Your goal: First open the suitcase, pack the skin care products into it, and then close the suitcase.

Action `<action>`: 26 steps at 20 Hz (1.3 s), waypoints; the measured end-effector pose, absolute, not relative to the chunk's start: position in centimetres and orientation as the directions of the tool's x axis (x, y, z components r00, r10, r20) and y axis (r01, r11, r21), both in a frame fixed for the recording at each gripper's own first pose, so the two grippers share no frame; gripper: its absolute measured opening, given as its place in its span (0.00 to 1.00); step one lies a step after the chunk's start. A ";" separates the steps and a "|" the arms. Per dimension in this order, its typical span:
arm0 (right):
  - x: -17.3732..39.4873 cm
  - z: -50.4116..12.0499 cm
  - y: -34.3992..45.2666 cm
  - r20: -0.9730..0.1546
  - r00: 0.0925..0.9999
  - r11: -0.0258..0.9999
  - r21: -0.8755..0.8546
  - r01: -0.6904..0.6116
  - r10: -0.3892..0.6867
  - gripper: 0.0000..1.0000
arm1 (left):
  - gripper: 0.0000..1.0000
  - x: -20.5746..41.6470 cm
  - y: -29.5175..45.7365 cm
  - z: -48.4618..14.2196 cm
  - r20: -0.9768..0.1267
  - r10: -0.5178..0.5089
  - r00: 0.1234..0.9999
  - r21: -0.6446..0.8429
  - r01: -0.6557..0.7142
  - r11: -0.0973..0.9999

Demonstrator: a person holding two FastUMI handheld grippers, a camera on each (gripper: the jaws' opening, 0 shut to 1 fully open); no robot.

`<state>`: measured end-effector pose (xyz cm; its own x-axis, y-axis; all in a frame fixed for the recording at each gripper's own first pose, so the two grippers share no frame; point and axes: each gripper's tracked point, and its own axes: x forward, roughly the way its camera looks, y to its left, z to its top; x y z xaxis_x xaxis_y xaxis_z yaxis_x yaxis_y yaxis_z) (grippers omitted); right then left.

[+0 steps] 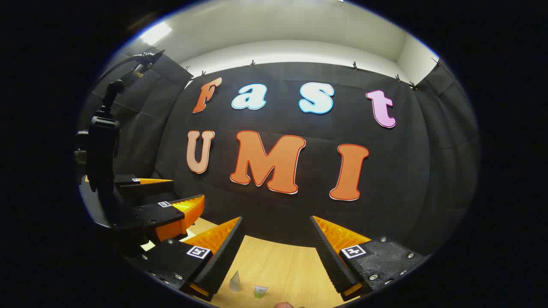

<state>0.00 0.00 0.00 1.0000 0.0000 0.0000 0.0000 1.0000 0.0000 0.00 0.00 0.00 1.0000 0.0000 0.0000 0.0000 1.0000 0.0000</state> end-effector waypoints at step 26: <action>0.8 -3.9 -5.9 -0.045 0.998 0.998 -0.024 0.052 -0.053 0.95 | 0.97 -1.1 -1.8 -12.0 -0.191 0.003 0.982 0.341 0.064 0.938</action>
<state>0.76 -5.88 -3.92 0.9976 -0.0534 -0.0447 0.0524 0.9983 -0.0243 -1.10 -1.80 -11.99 0.9815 0.0031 -0.1913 0.0636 0.9377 0.3414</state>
